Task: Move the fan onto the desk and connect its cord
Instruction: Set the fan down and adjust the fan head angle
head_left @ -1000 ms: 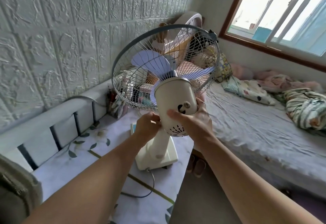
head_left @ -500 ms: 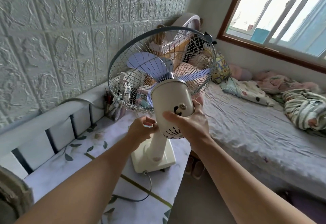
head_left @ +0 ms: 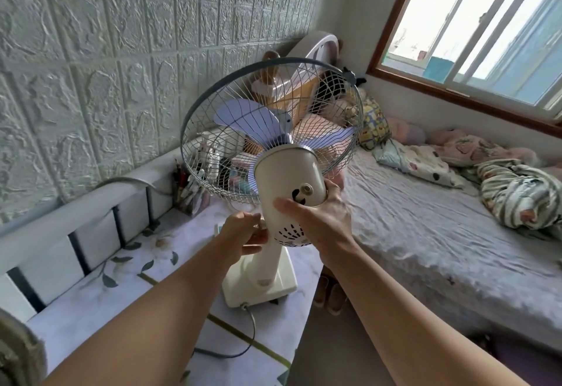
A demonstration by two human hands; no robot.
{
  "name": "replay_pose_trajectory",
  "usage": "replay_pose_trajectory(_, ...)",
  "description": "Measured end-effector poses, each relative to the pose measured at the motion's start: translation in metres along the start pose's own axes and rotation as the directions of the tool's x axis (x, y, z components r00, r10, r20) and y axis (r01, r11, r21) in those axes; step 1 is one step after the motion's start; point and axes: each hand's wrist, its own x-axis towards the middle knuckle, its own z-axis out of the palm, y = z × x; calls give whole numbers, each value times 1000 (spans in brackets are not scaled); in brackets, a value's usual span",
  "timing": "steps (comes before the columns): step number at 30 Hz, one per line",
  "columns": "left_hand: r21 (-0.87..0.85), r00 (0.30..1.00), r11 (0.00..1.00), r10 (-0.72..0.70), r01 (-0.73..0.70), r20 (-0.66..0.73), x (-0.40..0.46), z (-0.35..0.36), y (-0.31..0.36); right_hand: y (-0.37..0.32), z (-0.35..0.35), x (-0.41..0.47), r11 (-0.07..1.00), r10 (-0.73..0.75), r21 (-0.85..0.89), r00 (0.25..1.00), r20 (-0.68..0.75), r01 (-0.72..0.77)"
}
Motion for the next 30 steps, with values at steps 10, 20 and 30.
replay_pose_trajectory(10, 198, 979, 973, 78, -116, 187, -1, -1, -6, -11, 6, 12, 998, 47, -28, 999, -12, -47)
replay_pose_trajectory(20, 165, 980, 978, 96, -124, 173, 4, -1, -12, -24, 9, 28, 985, 151, -87, 988, 15, -150)
replay_pose_trajectory(30, 145, 982, 983, 88, -113, 164, 3, 1, -13, -31, 11, 36, 978, 180, -109, 983, 24, -176)
